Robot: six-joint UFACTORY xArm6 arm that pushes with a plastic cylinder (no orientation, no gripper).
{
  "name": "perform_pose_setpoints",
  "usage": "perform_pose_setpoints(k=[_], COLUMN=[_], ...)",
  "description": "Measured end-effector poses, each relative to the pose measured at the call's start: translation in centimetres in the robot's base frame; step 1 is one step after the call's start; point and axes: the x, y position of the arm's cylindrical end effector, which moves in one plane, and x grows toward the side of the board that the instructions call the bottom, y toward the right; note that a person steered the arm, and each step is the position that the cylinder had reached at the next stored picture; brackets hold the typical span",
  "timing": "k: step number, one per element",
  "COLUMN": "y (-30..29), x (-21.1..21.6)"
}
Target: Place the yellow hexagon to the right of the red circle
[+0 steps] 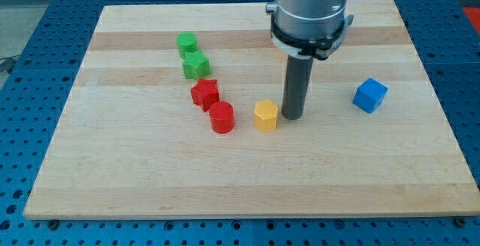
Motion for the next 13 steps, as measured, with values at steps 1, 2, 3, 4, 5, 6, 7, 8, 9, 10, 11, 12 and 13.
perform_pose_setpoints(k=[1,2,3,4,5,6,7,8,9,10,11,12,13], y=[-1.4,-1.8,-1.8,-1.5,0.7,2.7,1.3,1.3,0.3,0.1,-0.3,-1.2,-1.9], x=[1.2,1.5,1.5,1.5,1.5,0.9,-0.3,-0.5,-1.0,-1.0,-1.0,-0.5,0.2])
